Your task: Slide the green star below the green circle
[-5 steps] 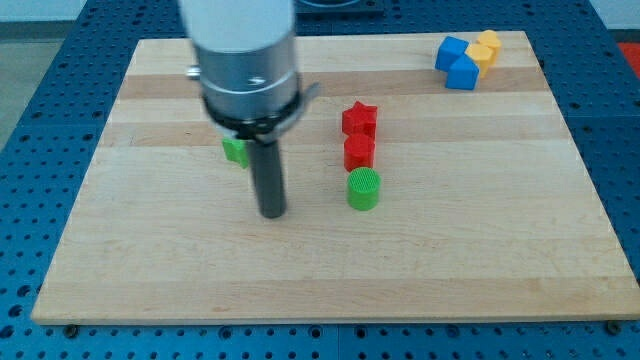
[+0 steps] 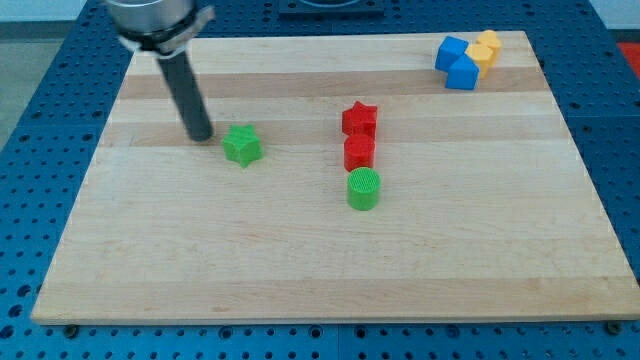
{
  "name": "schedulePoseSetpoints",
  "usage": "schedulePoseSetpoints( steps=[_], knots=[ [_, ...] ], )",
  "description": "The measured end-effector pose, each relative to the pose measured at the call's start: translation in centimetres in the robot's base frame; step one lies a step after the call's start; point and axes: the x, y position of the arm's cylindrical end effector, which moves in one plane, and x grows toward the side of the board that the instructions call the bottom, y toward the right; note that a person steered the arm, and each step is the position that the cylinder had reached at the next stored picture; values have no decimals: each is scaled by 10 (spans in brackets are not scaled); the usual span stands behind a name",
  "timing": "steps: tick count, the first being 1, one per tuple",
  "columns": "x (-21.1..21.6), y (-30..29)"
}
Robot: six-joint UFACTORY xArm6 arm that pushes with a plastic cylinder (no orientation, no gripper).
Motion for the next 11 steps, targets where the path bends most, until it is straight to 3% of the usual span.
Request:
schedulePoseSetpoints(
  steps=[2, 4, 5, 6, 8, 11],
  knots=[
    [-5, 58],
    [61, 58],
    [74, 58],
    [46, 58],
    [39, 35],
    [107, 35]
  ],
)
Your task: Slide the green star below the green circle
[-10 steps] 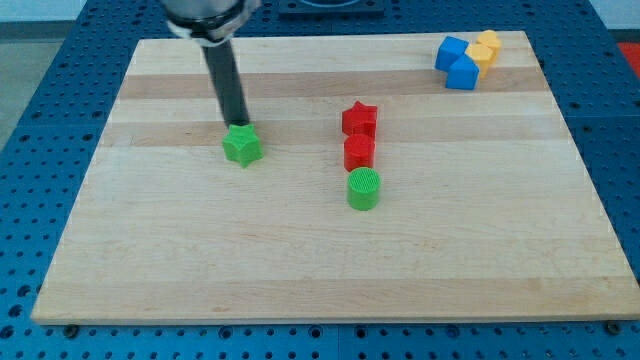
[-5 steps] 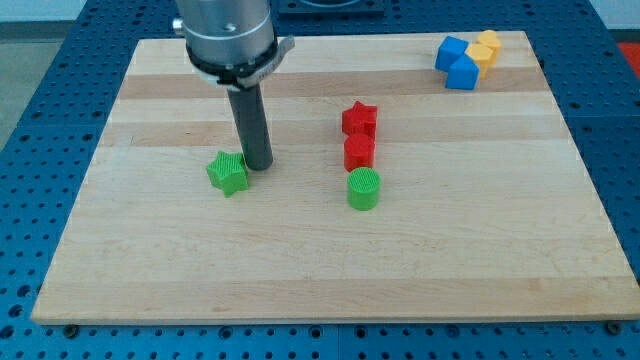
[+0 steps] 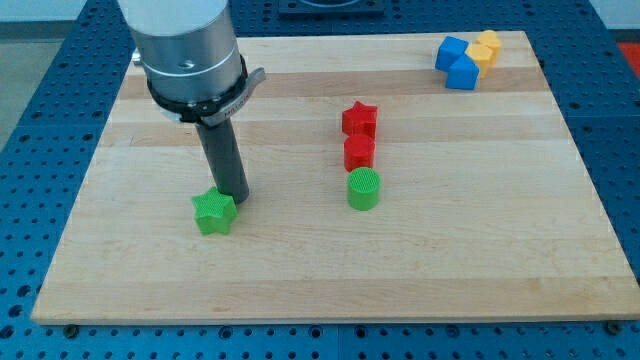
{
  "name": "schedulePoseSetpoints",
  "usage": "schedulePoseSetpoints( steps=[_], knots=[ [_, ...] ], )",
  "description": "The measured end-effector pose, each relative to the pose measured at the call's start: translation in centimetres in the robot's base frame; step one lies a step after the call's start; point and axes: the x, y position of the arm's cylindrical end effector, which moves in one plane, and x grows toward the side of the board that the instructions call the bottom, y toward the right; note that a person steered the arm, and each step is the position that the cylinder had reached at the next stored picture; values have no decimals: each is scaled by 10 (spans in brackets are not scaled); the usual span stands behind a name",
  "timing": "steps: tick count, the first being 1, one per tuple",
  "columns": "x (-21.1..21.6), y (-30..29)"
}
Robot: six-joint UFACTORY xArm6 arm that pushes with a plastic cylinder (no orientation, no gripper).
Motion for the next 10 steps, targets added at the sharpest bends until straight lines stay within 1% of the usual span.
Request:
schedulePoseSetpoints(
  steps=[1, 2, 3, 6, 8, 9, 10],
  knots=[
    [-20, 0],
    [-29, -11],
    [-9, -28],
    [41, -35],
    [86, -35],
    [89, -30],
    [88, -11]
  ],
)
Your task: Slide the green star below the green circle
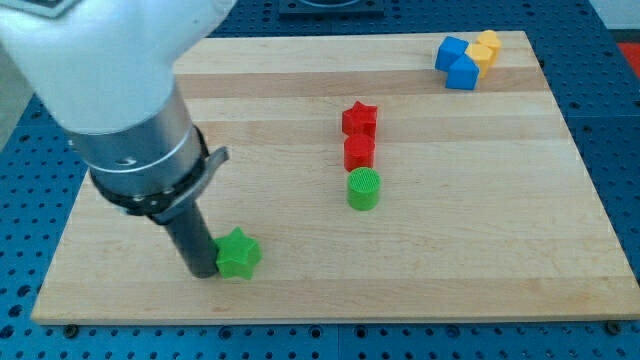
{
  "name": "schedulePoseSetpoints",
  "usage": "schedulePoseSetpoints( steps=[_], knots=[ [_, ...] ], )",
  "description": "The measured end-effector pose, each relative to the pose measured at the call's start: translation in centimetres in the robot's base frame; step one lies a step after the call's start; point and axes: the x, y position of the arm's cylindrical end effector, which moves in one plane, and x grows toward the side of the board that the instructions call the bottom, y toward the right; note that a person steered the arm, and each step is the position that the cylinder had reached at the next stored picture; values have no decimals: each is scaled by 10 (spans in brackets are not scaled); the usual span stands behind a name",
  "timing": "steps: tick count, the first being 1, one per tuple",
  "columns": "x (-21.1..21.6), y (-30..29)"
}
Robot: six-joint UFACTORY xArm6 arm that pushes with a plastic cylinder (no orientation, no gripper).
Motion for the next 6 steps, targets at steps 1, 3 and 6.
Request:
schedulePoseSetpoints(
  steps=[1, 3, 6],
  knots=[
    [-2, 33],
    [-4, 101],
    [-9, 133]
  ],
)
